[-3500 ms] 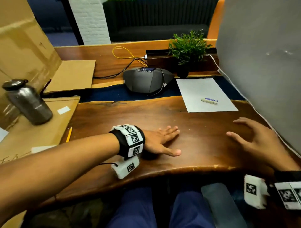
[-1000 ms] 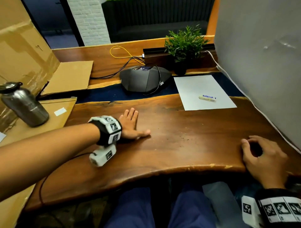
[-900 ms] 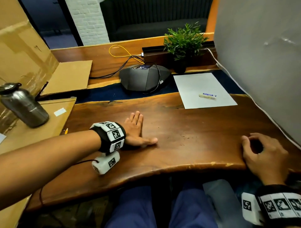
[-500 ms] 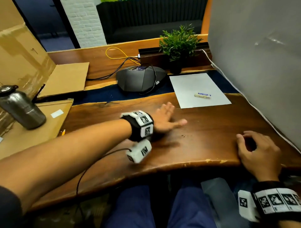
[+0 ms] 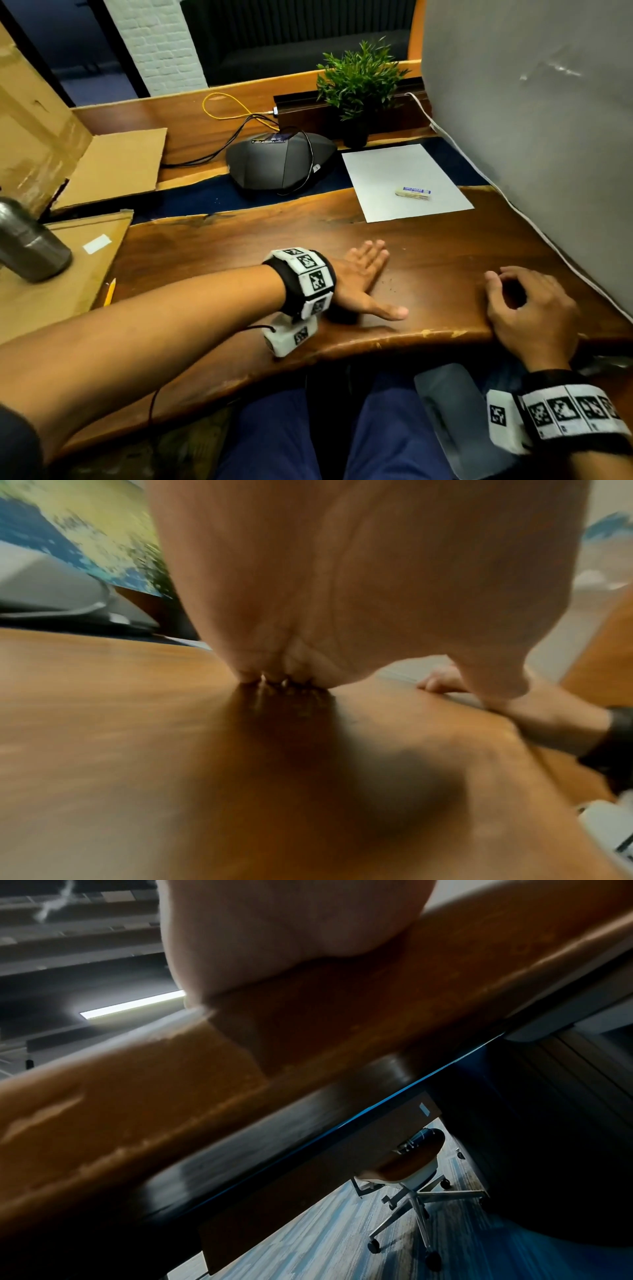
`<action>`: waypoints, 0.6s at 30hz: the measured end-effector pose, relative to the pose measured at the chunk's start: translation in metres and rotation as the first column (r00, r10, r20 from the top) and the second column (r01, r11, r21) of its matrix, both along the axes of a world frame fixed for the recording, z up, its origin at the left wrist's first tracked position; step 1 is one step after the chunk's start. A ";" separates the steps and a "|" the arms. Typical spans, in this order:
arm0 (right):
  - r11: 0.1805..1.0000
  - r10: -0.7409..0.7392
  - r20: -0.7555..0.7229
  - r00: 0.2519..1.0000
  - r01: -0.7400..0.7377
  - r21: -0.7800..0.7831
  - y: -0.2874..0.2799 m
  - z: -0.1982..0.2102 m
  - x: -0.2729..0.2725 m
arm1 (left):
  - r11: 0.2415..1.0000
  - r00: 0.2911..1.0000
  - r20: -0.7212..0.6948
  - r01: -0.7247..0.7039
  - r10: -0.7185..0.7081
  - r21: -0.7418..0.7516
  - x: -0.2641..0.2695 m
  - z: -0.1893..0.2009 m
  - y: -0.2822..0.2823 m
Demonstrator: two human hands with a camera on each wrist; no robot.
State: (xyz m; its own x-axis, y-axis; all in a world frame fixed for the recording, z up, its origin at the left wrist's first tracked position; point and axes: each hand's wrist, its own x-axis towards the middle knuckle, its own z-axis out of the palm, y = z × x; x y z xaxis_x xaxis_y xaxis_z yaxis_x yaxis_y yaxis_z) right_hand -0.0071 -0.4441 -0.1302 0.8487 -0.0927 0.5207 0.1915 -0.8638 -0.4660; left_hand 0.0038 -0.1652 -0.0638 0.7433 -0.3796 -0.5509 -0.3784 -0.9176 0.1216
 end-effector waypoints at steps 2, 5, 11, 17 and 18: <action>1.000 0.011 0.009 1.000 -0.011 -0.010 -0.002 0.000 -0.001 | 0.996 0.999 -0.043 0.028 -0.032 -0.080 -0.005 0.010 -0.022; 1.000 0.030 0.011 0.999 -0.030 -0.010 -0.003 0.001 0.000 | 0.978 0.997 -0.071 -0.054 0.040 -0.201 -0.003 0.027 -0.021; 1.000 -0.001 -0.008 1.000 0.001 0.001 -0.002 -0.001 0.002 | 0.945 0.946 0.029 -0.321 0.323 -0.064 0.014 0.034 0.040; 1.000 -0.001 0.006 1.000 0.001 -0.005 -0.001 -0.001 0.001 | 0.994 0.994 0.029 -0.101 0.103 -0.038 0.017 0.003 0.005; 1.000 0.000 0.009 1.000 0.000 -0.004 -0.001 0.000 0.001 | 0.997 0.997 0.036 -0.073 0.074 -0.039 0.018 0.000 -0.006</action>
State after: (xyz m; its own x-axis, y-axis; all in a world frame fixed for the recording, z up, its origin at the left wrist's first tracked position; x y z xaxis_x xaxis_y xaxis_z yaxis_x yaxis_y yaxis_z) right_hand -0.0063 -0.4454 -0.1307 0.8440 -0.0908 0.5286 0.1957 -0.8655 -0.4611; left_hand 0.0221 -0.1714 -0.0636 0.7897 -0.3432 -0.5086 -0.3149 -0.9381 0.1441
